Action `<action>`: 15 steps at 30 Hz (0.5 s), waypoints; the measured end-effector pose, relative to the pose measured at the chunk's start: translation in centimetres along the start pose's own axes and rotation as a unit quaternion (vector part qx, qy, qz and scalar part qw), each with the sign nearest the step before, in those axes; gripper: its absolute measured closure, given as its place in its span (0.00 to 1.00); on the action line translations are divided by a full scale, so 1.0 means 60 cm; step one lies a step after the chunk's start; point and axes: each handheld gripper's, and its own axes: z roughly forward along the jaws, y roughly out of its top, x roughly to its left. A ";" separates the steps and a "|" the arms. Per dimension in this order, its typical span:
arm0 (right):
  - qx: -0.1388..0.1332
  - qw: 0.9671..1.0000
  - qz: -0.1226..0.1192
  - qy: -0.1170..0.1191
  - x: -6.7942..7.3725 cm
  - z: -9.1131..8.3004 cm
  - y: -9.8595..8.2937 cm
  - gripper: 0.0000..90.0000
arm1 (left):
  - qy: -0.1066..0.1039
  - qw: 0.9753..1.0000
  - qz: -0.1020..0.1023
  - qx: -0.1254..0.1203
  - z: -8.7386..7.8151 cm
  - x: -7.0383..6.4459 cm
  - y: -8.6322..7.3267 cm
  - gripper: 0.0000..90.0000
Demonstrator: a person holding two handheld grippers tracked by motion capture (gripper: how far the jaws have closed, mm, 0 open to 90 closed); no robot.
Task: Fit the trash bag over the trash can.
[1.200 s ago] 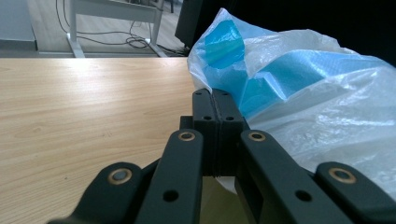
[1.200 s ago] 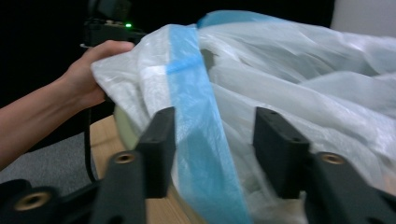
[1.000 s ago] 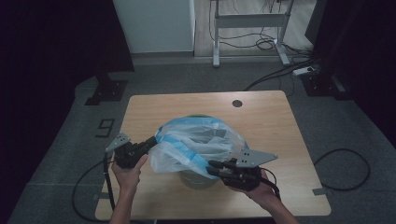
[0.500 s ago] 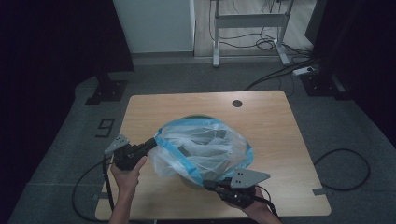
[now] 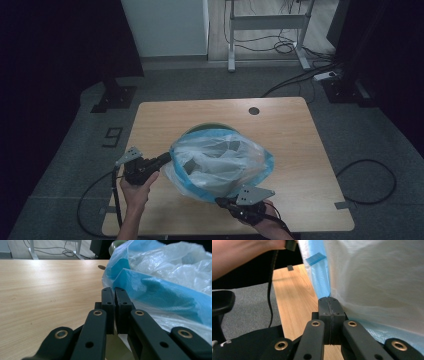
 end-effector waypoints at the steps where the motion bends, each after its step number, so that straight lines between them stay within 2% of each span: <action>1: 0.002 1.000 0.002 -0.003 -0.002 0.001 -0.002 0.99 | 0.000 1.000 0.001 0.003 0.000 0.000 -0.001 0.96; 4: 0.003 1.000 0.012 -0.005 -0.009 0.001 -0.007 0.99 | 0.001 1.000 0.005 0.005 -0.001 -0.001 -0.001 0.94; 5: 0.004 1.000 0.015 -0.007 -0.011 0.001 -0.008 0.99 | 0.001 1.000 0.008 0.003 -0.004 -0.002 0.000 0.91; 8: 0.007 1.000 0.026 -0.012 -0.018 -0.002 -0.013 0.99 | 0.008 1.000 0.017 -0.005 -0.016 -0.005 0.006 0.72; 11: 0.003 0.999 0.037 -0.014 -0.024 -0.008 -0.015 0.99 | -0.003 1.000 0.024 -0.016 -0.034 -0.006 0.017 0.62; 15: 0.002 0.999 0.040 -0.015 -0.028 -0.014 -0.015 0.99 | -0.007 0.999 0.034 -0.028 -0.045 -0.009 0.034 0.57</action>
